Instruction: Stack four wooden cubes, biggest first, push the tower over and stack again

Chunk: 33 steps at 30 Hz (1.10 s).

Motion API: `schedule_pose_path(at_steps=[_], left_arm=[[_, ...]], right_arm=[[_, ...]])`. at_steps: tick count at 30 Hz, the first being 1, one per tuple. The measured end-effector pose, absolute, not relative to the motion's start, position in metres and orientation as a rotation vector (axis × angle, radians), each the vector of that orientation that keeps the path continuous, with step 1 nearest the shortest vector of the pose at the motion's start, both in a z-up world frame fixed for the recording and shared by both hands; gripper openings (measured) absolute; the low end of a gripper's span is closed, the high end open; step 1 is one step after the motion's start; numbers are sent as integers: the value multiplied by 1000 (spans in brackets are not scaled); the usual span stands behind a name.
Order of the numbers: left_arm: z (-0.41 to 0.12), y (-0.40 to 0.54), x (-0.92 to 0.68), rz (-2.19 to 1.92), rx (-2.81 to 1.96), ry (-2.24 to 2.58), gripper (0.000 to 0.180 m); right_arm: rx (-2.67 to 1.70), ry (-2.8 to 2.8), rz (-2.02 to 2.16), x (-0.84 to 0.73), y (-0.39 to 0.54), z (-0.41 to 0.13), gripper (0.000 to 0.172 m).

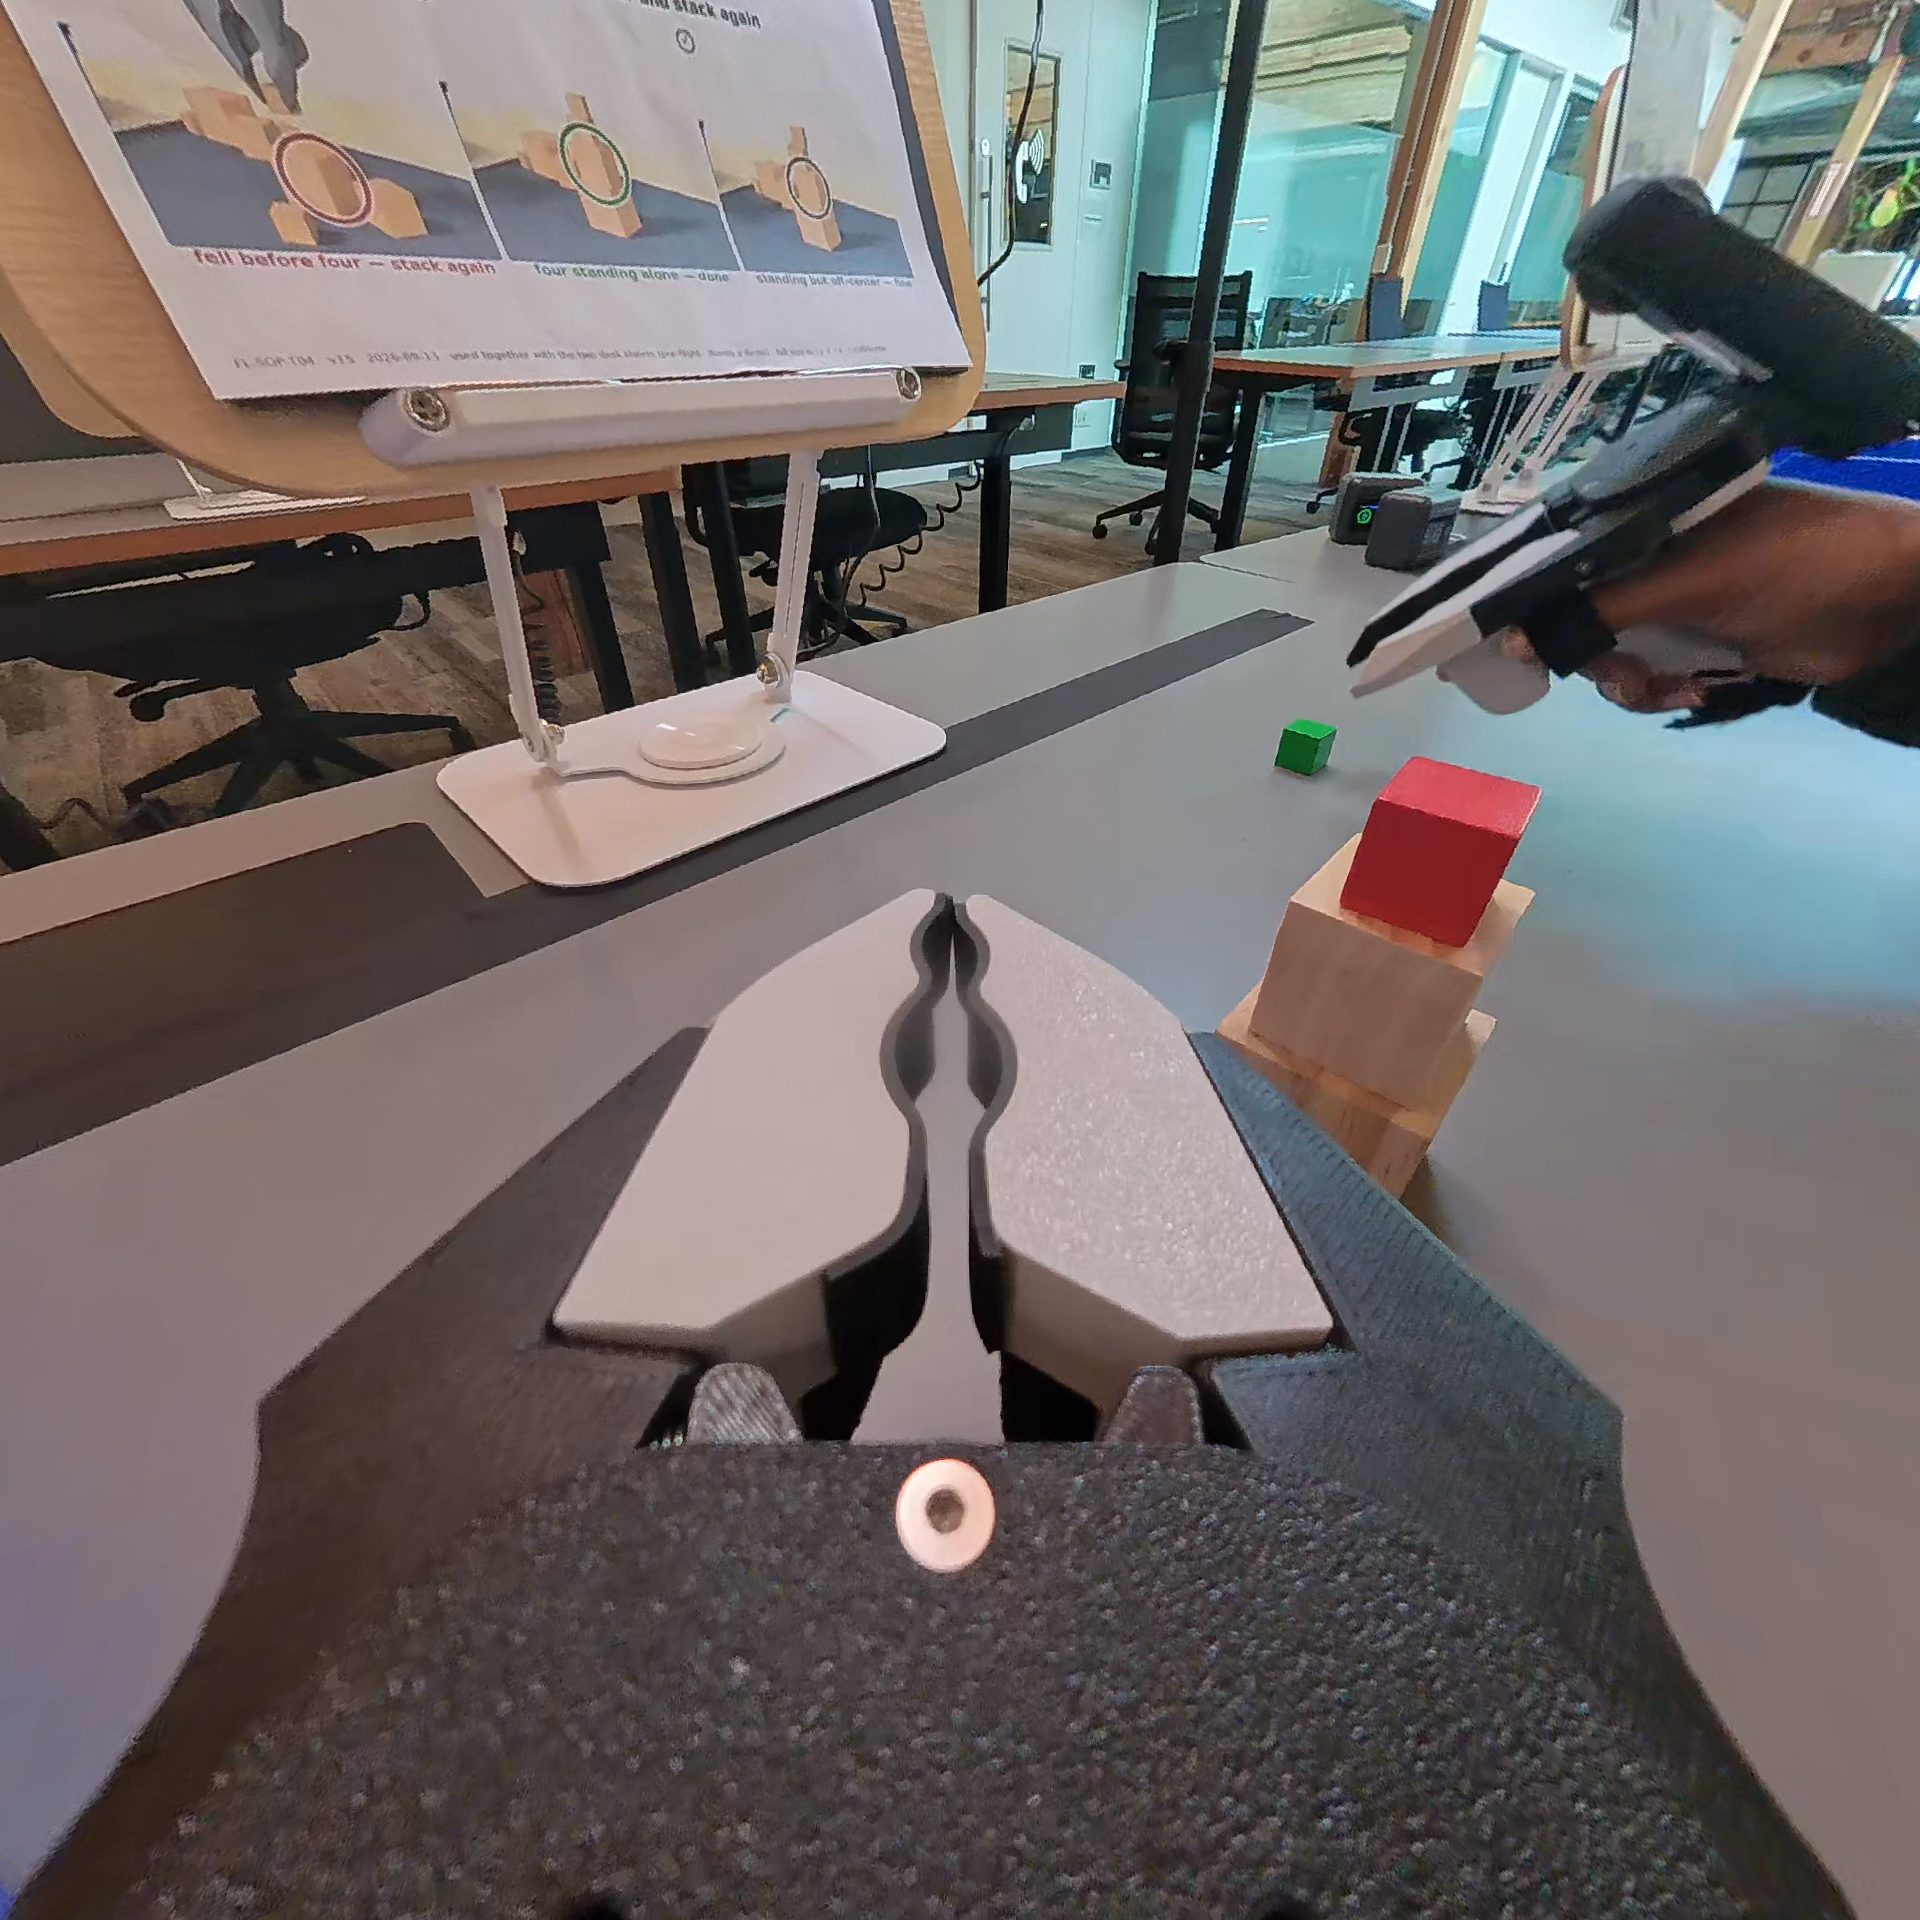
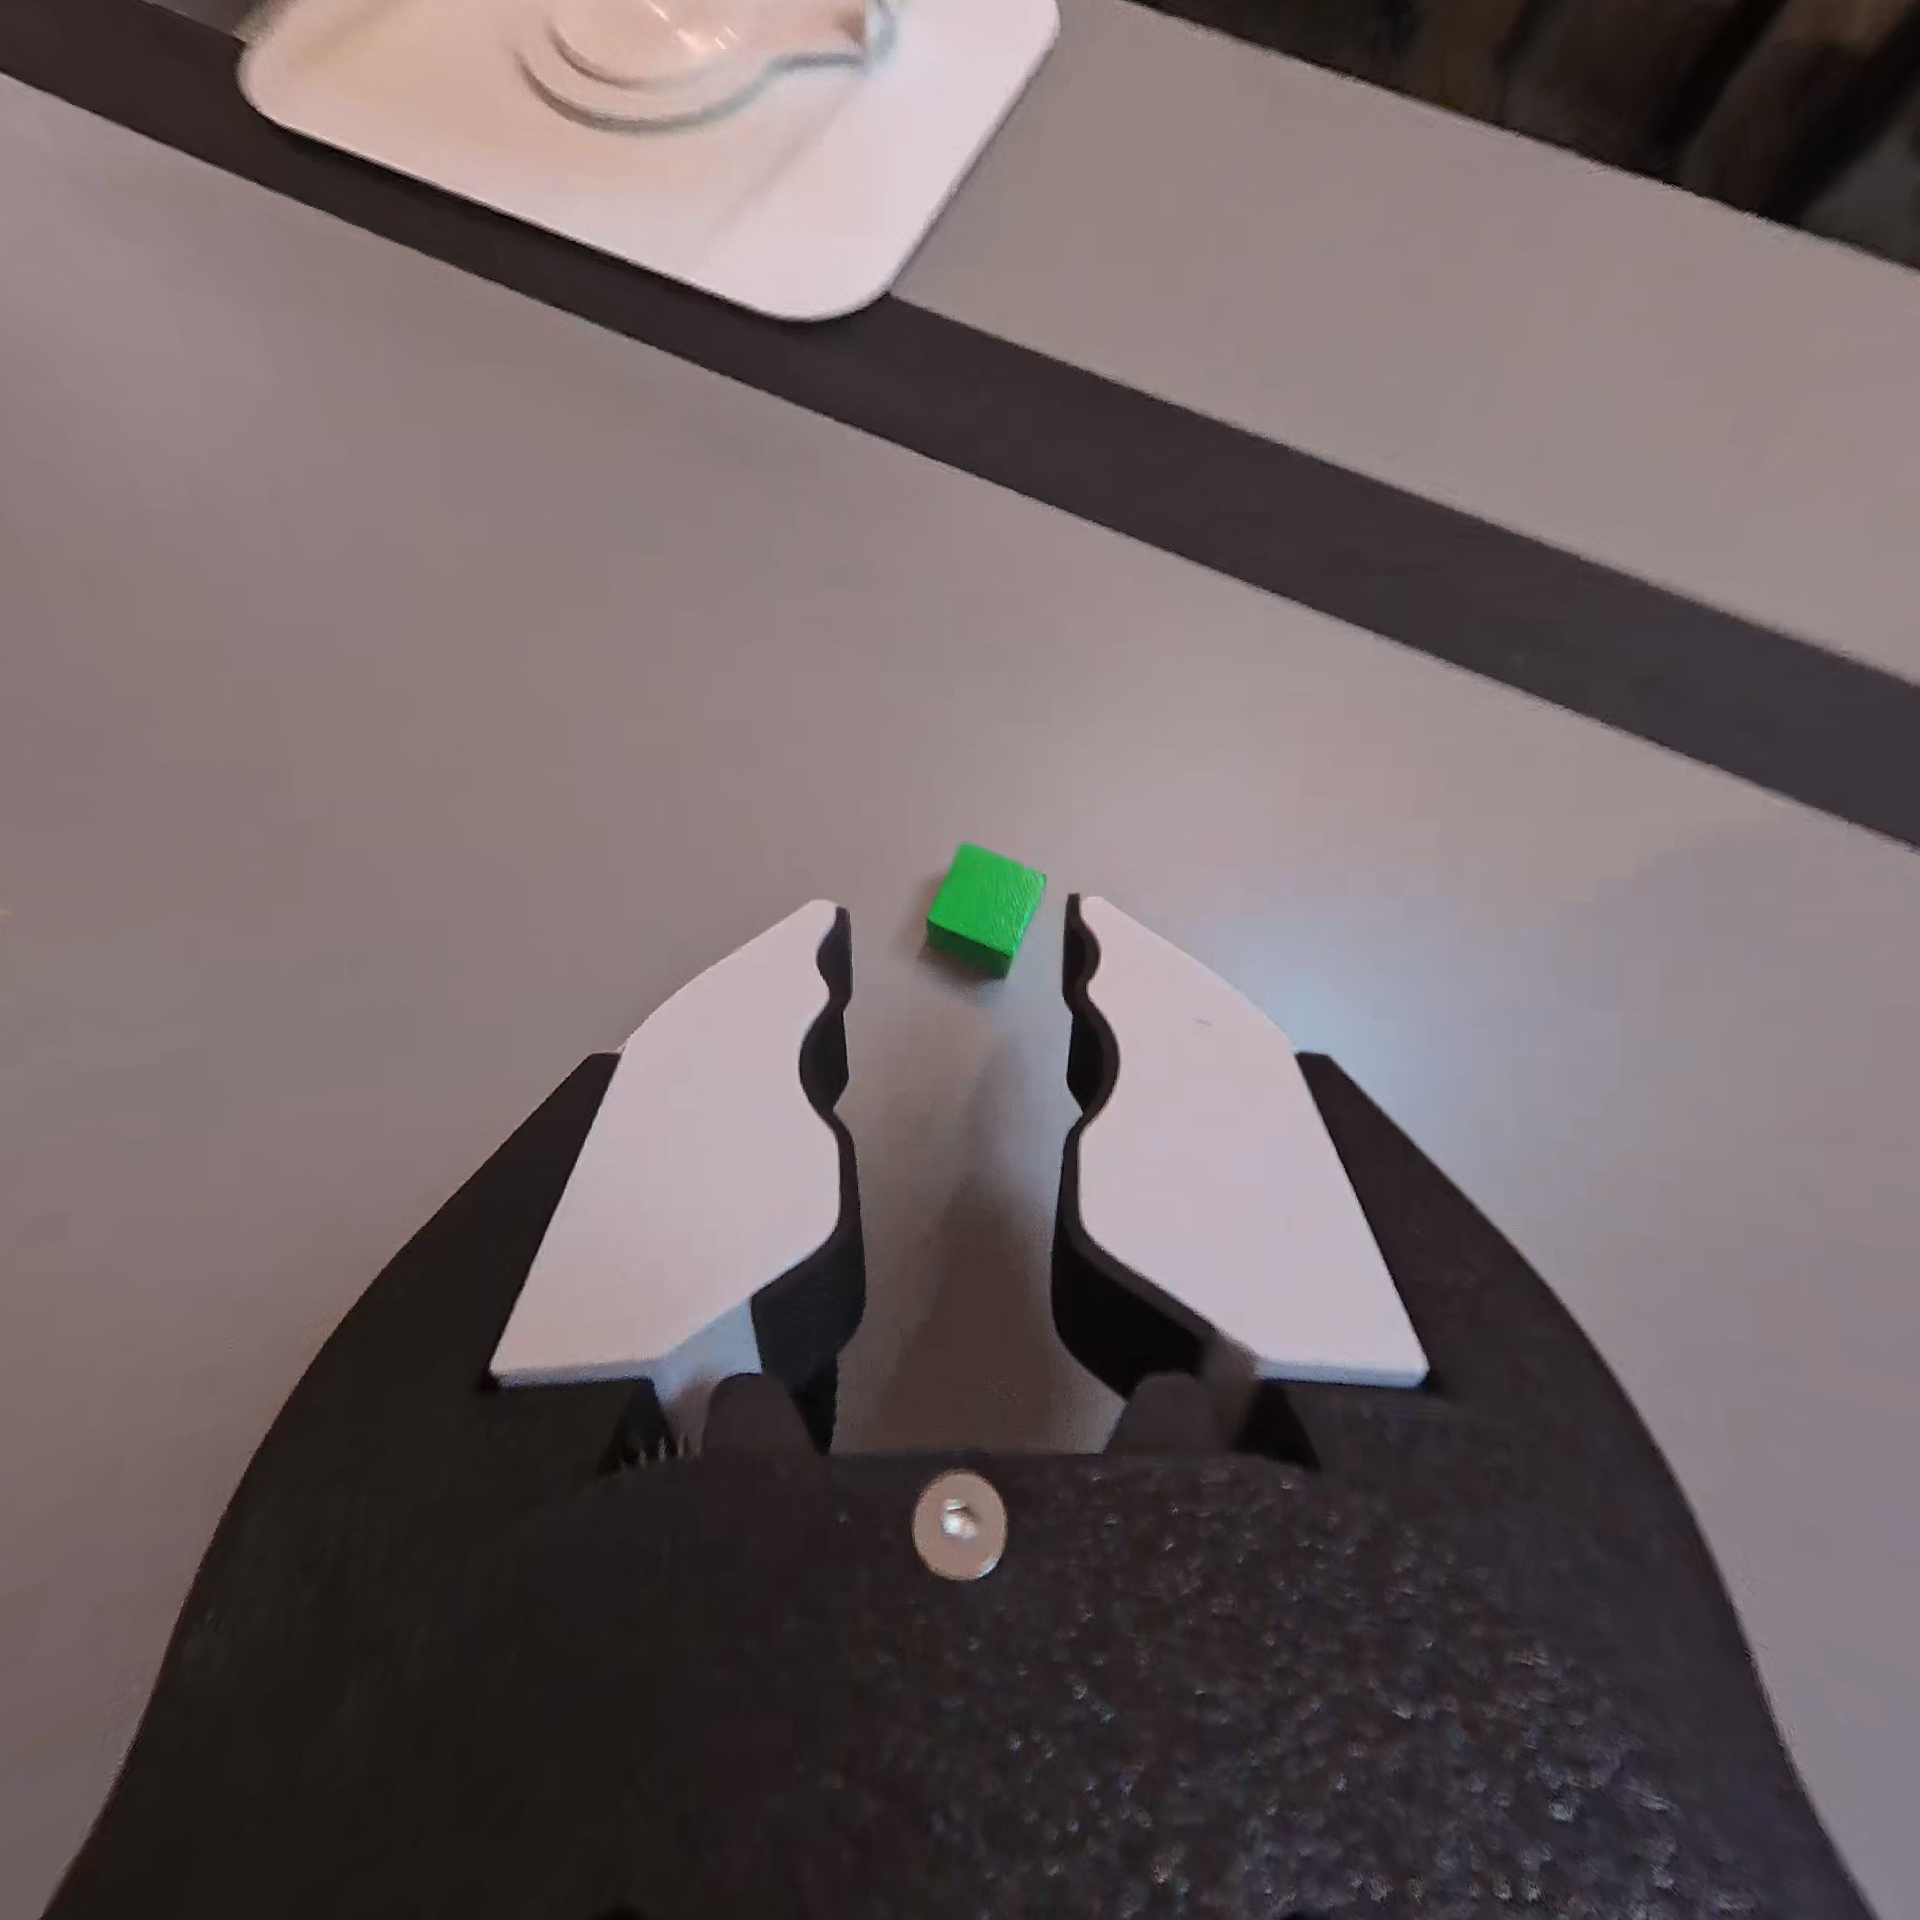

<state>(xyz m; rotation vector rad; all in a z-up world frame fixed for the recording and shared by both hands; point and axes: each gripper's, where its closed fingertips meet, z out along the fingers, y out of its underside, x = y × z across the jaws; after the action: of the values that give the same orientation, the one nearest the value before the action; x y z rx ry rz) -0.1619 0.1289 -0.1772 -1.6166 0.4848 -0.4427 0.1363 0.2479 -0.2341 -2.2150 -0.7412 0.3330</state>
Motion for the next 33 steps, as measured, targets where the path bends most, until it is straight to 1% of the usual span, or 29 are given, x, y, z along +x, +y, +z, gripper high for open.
schedule_pose_path(at_steps=[4, 7, 8, 9, 11, 13, 16, 20, 22, 26, 33], left_arm=[[-179, 129, -162, -438, -1623, 485, 0], [-179, 129, -163, -438, -1624, 482, 0], [-179, 129, -163, -438, -1622, 481, 0], [-178, 129, -163, -438, -1621, 480, 0], [-178, 129, -163, -439, -1621, 480, 0], [-177, 129, -163, -440, -1620, 479, 0], [-178, 130, -163, -444, -1620, 480, 0], [-179, 130, -161, -448, -1623, 485, 0], [-178, 130, -161, -446, -1621, 486, 0], [-175, 129, -162, -446, -1612, 481, 0], [-171, 128, -162, -450, -1599, 485, 0]], right_arm=[[-2261, -637, 256, 140, 248, -258, 41], [-2275, -608, 229, 137, 253, -267, 43], [-2272, -609, 225, 136, 256, -268, 40], [-2272, -621, 223, 135, 258, -270, 26], [-2266, -652, 233, 132, 260, -271, 23], [-2194, -735, 313, 119, 259, -260, 22], [-1945, -982, 521, 73, 235, -216, 22], [-1626, -1345, 856, 4, 160, -155, 22], [-1525, -1510, 944, -21, 126, -139, 22], [-1439, -1725, 973, -54, 95, -131, 23], [-1489, -1906, 927, -68, 92, -154, 23]])
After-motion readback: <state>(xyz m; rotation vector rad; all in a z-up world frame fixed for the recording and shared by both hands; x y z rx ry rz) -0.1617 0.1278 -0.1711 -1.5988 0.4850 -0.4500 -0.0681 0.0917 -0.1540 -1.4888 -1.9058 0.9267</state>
